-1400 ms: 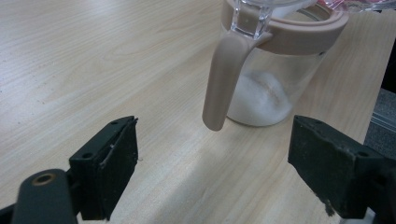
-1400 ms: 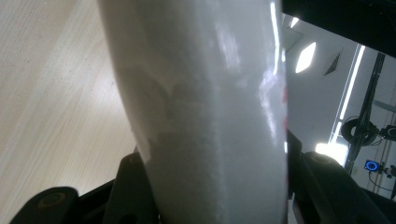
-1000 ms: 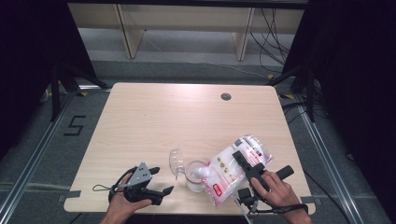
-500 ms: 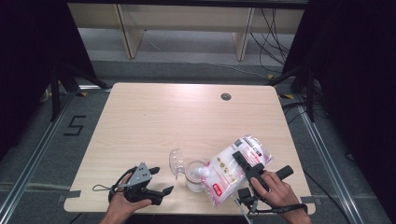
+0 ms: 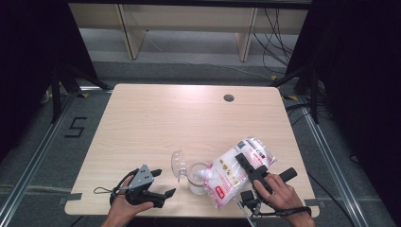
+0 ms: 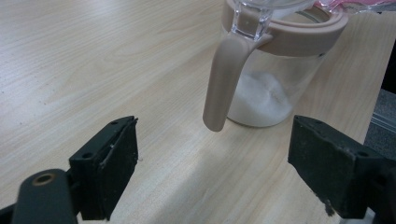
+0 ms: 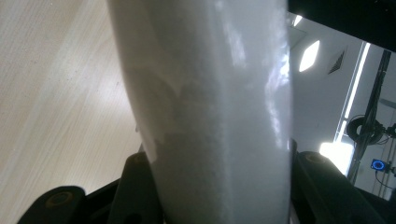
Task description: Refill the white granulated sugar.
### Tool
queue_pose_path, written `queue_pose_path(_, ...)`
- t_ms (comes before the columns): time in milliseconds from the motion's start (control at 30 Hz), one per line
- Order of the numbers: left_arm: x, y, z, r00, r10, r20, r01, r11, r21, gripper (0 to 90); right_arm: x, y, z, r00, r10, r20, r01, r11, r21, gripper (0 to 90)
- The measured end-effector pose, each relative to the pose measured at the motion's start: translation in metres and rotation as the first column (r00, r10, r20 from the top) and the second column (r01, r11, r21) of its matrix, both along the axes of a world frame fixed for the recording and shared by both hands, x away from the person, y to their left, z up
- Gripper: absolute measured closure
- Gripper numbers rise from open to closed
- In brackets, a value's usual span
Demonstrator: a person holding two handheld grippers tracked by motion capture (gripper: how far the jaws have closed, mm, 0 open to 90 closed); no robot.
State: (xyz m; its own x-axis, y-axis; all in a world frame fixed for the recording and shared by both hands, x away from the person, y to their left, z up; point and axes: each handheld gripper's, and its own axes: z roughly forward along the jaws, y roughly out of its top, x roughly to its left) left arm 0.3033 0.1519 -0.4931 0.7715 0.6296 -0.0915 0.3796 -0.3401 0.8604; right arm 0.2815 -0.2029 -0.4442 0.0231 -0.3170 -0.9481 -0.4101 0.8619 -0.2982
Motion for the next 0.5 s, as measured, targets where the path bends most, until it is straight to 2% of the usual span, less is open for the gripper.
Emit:
queue_pose_path(67, 0.0008, 0.0006, 0.0003, 0.9999, -0.009, 0.012, 0.009, 0.9999, 0.008, 15.6, 0.0000, 0.0000, 0.0000, 1.0000, -0.001, -0.001, 0.001, 1.000, 0.000, 59.8)
queue_pose_path(500, 0.0008, 0.0005, 0.0001, 0.9999, -0.009, 0.010, 0.009, 0.9999, 0.008, 15.6, -0.0006, 0.0002, 0.0010, 1.0000, -0.007, -0.004, 0.007, 1.000, -0.008, 60.0)
